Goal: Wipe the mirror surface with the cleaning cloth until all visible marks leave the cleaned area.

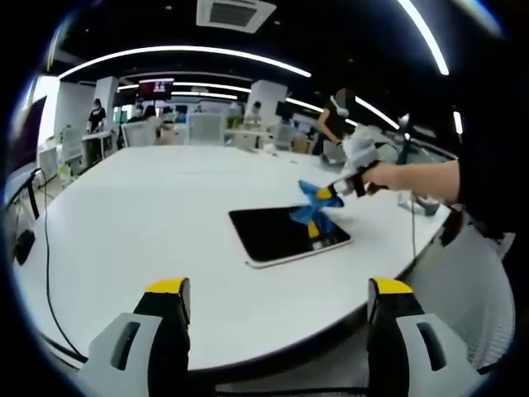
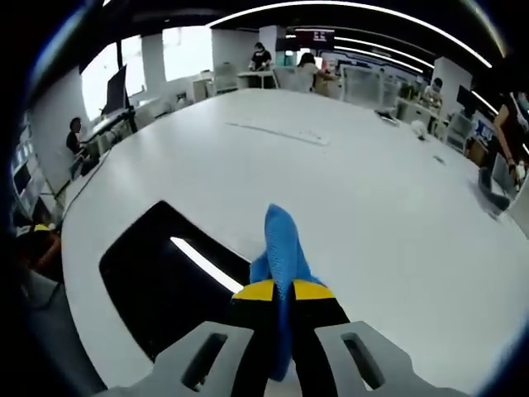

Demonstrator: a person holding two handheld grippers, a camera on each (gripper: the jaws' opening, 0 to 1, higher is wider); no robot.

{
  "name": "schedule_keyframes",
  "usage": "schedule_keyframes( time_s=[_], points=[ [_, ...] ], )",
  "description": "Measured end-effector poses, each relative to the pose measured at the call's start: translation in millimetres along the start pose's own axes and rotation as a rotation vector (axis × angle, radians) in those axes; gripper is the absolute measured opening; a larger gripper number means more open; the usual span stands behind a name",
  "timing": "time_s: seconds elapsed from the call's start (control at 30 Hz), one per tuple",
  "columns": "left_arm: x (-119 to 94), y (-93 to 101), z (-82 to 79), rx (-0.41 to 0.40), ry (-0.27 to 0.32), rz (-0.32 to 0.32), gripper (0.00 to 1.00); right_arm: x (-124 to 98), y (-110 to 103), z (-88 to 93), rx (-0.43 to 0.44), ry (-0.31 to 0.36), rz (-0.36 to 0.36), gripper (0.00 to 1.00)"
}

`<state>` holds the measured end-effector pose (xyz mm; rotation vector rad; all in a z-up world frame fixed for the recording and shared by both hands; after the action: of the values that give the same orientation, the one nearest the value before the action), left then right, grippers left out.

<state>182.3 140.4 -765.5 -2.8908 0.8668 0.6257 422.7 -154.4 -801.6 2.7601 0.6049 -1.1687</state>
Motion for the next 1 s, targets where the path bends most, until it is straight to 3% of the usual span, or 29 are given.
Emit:
schedule_keyframes(
  time_s=[0.13,0.4,0.7,1.0],
  points=[
    [-0.1,1.3,-0.3,0.002,0.003,0.008,0.89,-19.5,7.3,3.4,0.016,0.009,0.017,0.0],
    [0.0,2.1,-2.3,-0.002,0.018,0.014,0.89,-46.0,23.8,40.7,0.04,-0.023,0.059,0.01],
    [-0.1,2.7,-1.9,0.0,0.017,0.02,0.89,-38.5,17.5,71.8,0.03,-0.079,0.056,0.01],
    [-0.3,2.4,-1.9,-0.001,0.017,0.019,0.89,-32.0,13.4,79.8,0.035,-0.096,0.044,0.02]
  ],
)
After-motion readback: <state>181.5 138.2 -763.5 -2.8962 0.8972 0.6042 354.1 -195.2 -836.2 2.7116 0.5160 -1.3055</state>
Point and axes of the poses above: the point that each gripper's makers call its tool centre point, and the gripper's own axes: x roughly forward along the fingers, y roughly to its right, z roughly out of its underside, the point moved 3 cm from there along -x, roughly backward along the fingers, and after that the axes turned 9 degrees about x, right-handed, at the moved point
